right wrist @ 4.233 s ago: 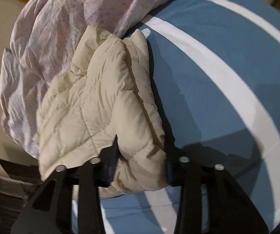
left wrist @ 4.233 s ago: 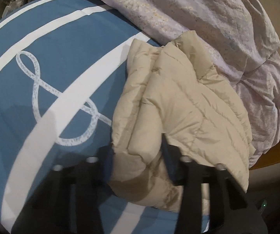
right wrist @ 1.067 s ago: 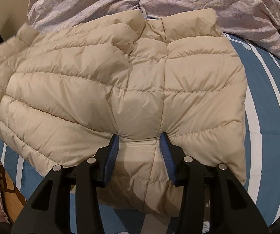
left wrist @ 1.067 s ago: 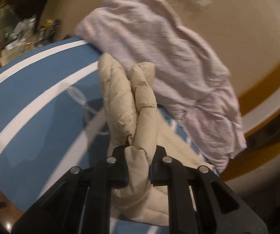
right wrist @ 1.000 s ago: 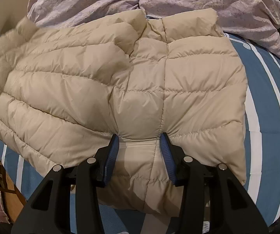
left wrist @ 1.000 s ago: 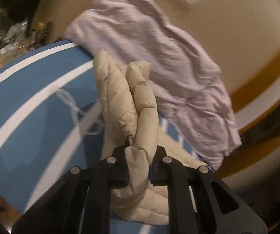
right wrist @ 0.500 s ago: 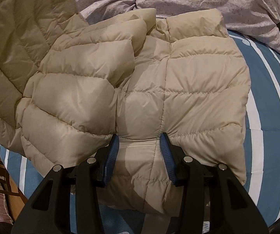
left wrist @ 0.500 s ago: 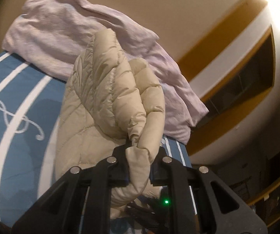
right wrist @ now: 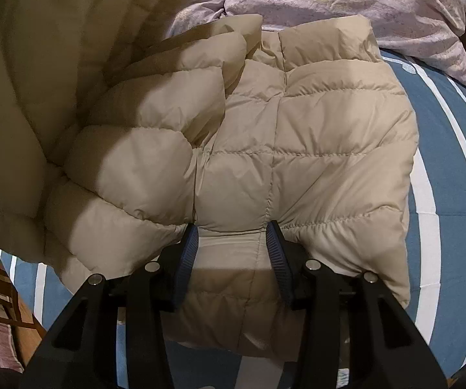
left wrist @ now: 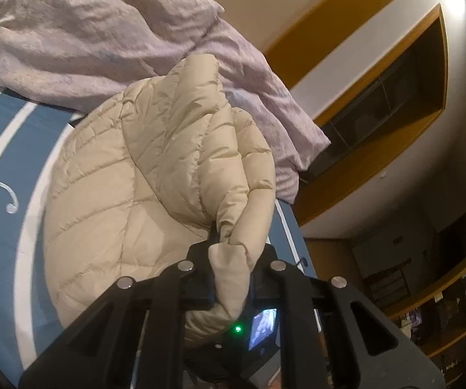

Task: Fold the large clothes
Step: 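Grasp the jacket side with the left gripper and fold it over the other half, then open the left gripper to release the folded side onto the jacket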

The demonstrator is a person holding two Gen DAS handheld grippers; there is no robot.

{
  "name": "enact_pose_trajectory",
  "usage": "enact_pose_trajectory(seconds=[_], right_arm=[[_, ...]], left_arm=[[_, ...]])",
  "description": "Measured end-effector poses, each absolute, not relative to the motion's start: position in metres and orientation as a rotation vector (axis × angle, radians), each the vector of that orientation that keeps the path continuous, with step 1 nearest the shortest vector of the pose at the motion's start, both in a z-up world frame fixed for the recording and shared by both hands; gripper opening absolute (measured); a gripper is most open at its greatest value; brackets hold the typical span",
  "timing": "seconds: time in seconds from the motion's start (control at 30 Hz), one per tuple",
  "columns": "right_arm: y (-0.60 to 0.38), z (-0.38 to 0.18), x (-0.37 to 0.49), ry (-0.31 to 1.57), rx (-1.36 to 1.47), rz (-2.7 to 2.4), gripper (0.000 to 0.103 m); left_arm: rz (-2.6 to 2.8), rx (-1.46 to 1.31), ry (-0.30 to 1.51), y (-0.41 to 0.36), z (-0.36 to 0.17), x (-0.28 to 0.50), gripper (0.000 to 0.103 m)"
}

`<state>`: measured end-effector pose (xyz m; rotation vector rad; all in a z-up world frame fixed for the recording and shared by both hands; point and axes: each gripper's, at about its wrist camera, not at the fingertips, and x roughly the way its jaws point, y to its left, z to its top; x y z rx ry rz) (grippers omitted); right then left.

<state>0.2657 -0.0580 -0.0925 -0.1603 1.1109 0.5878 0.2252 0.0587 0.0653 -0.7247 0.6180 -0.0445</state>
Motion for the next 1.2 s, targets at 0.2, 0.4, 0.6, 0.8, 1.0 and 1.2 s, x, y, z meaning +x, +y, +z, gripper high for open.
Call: enact_pose_trajectory(seconds=[0.2, 0.4, 0.6, 0.8, 1.0, 1.2], right_arm=[[-0.063, -0.094, 0.262, 1.1, -0.134, 0.599, 0.046], [-0.08, -0.094, 0.26, 1.073, -0.073, 0.629, 0.046], [-0.1, -0.095, 0.258, 1.06, -0.012, 0.648, 0.046], [-0.12, -0.093, 0.255, 1.051, 0.031, 0.65, 0.046], [-0.126, -0.088, 0.248, 1.046, 0.028, 0.638, 0.046], [-0.137, -0.085, 0.243, 1.046, 0.028, 0.609, 0.046]], left_arm=[[-0.101, -0.717, 0.694, 0.038, 0.05, 0.246, 0.014], [-0.136, -0.721, 0.776, 0.024, 0.029, 0.268, 0.014], [-0.175, -0.706, 0.857, 0.008, 0.011, 0.288, 0.015], [-0.206, -0.691, 0.943, -0.007, -0.011, 0.303, 0.016], [-0.223, -0.666, 0.985, -0.017, -0.018, 0.306, 0.026], [-0.229, -0.637, 0.937, -0.012, 0.003, 0.293, 0.049]])
